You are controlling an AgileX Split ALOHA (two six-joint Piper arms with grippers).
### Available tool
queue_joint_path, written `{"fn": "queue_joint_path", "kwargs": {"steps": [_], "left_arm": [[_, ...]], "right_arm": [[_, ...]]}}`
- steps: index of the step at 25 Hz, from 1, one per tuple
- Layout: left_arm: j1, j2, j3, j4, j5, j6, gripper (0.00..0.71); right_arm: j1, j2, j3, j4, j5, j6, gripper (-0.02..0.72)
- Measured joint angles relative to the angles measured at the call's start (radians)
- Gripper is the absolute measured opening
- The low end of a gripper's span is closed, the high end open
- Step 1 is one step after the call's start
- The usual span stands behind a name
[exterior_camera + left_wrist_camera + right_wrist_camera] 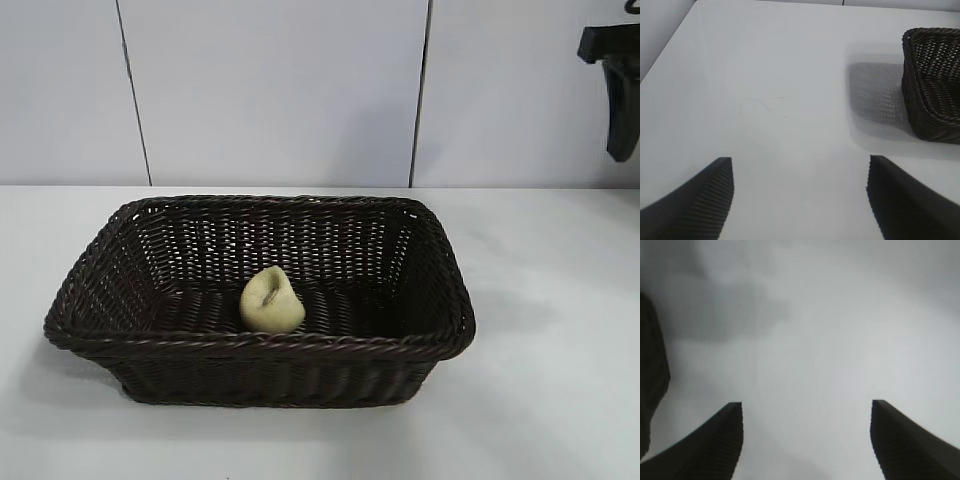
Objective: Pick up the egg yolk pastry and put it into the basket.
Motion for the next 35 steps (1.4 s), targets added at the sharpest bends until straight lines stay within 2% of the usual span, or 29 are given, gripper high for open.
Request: {"fn": "queue_joint_path", "kwargs": {"steps": [7,13,35], "left_arm": [[0.000,0.000,0.000,0.000,0.000,0.000,0.543],[0.000,0.000,0.000,0.000,0.000,0.000,0.543],[0.000,0.000,0.000,0.000,0.000,0.000,0.543]], "right_arm": [[0.000,-0.283,0.358,0.001,-0.144,-0.001,0.517],[0.000,-0.530,0.592,0.001,-0.189,-0.002,0.517],[0.005,-1.333,0.615,0.000,-0.147,-0.003,0.517]]}}
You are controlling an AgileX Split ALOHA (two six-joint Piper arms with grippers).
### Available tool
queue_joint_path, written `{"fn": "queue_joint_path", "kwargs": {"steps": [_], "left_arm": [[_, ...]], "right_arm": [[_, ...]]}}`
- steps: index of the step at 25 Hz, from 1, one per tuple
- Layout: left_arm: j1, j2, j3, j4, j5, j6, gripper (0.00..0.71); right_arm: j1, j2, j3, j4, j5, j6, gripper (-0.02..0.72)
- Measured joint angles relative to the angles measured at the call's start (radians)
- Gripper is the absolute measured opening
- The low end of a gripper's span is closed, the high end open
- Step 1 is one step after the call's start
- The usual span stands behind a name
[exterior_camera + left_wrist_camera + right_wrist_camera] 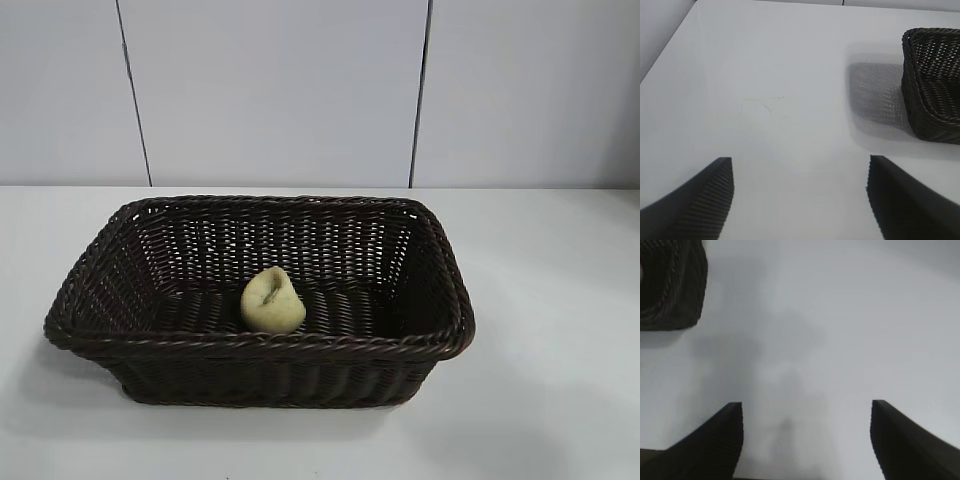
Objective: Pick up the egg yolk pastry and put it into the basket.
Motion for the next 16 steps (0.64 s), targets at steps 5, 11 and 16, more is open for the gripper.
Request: {"fn": "queue_joint_path", "kwargs": {"steps": [5,11,16], "left_arm": [[0.000,0.000,0.000,0.000,0.000,0.000,0.543],[0.000,0.000,0.000,0.000,0.000,0.000,0.543],[0.000,0.000,0.000,0.000,0.000,0.000,0.543]], "right_arm": [[0.000,-0.044,0.000,0.000,0.001,0.001,0.517],[0.000,-0.046,0.000,0.000,0.003,0.001,0.517],[0.000,-0.046,0.000,0.000,0.003,0.001,0.517]]}}
